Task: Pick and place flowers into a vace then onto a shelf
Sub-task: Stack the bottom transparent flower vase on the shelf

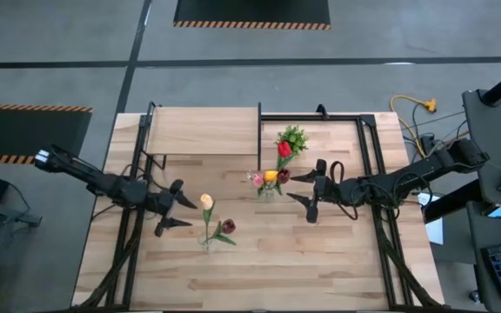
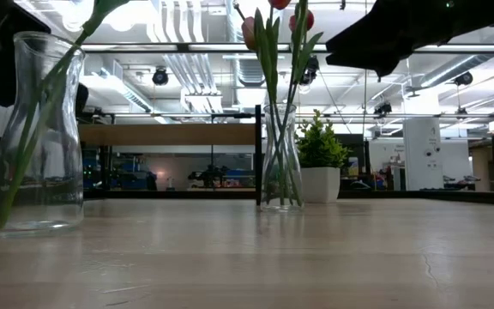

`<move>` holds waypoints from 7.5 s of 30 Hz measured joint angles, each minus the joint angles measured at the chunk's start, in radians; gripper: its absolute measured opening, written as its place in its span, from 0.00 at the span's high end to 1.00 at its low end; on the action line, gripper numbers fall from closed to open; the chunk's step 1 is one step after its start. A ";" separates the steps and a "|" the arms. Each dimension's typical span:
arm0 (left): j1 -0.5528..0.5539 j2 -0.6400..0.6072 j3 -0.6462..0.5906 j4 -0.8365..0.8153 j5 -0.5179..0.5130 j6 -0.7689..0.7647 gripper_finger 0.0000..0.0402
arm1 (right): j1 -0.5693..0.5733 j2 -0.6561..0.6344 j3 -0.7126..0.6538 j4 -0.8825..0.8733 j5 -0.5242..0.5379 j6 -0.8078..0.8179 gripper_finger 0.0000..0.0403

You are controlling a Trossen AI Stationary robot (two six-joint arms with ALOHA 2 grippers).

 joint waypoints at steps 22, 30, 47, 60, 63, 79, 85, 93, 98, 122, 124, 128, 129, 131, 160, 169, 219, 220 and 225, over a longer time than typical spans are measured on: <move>-0.039 0.294 0.041 0.145 0.103 -0.077 0.37 | -0.003 -0.395 -0.264 0.036 -0.058 -0.154 0.43; -0.040 0.294 0.041 0.190 0.103 -0.065 0.37 | -0.005 -0.610 -0.386 0.066 -0.140 -0.123 0.43; -0.051 0.295 0.041 0.255 0.103 -0.079 0.37 | -0.003 -0.656 -0.450 0.040 -0.177 -0.141 0.44; -0.051 0.376 0.041 0.329 0.111 -0.079 0.37 | -0.003 -0.656 -0.450 0.040 -0.190 -0.121 0.44; -0.051 0.442 0.042 0.417 0.111 -0.068 0.36 | -0.003 -0.656 -0.450 0.040 -0.189 -0.122 0.44; -0.051 0.831 0.250 0.449 0.153 0.004 0.30 | -0.003 -0.656 -0.449 0.062 -0.186 -0.133 0.44; -0.051 0.897 0.343 0.429 0.154 0.011 0.30 | -0.003 -0.656 -0.448 0.064 -0.185 -0.149 0.44; -0.051 0.898 0.384 0.306 0.154 0.012 0.30 | -0.003 -0.655 -0.448 0.063 -0.184 -0.159 0.44; -0.051 0.865 0.373 0.265 0.154 0.012 0.30 | -0.003 -0.655 -0.448 0.063 -0.184 -0.172 0.44; -0.050 0.820 0.373 0.205 0.116 0.056 0.57 | -0.003 -0.656 -0.447 0.067 -0.185 -0.159 0.44; -0.050 0.804 0.389 0.210 0.073 0.056 0.57 | -0.003 -0.655 -0.447 0.068 -0.185 -0.158 0.44; -0.050 0.730 0.437 0.109 -0.044 0.056 0.57 | -0.003 -0.655 -0.447 0.078 -0.184 -0.157 0.44; -0.050 0.706 0.454 0.060 -0.082 0.056 0.57 | -0.003 -0.656 -0.447 0.083 -0.184 -0.157 0.44; -0.050 0.654 0.499 -0.028 -0.162 0.056 0.57 | -0.003 -0.655 -0.447 0.094 -0.184 -0.157 0.44; 0.467 0.397 0.837 -0.630 -0.891 -0.139 0.57 | -0.003 -0.656 -0.447 0.121 -0.184 -0.175 0.44; 0.724 0.398 0.839 -0.698 -0.737 -0.183 0.57 | -0.003 -0.656 -0.447 0.121 -0.184 -0.182 0.44; 0.900 0.443 0.807 -0.800 -0.482 -0.188 0.45 | -0.003 -0.656 -0.447 0.121 -0.185 -0.198 0.44; 0.900 0.443 0.807 -0.803 -0.474 -0.183 0.43 | -0.003 -0.656 -0.447 0.121 -0.185 -0.198 0.44; 0.900 0.442 0.806 -0.829 -0.473 -0.175 0.31 | -0.003 -0.655 -0.447 0.121 -0.185 -0.198 0.44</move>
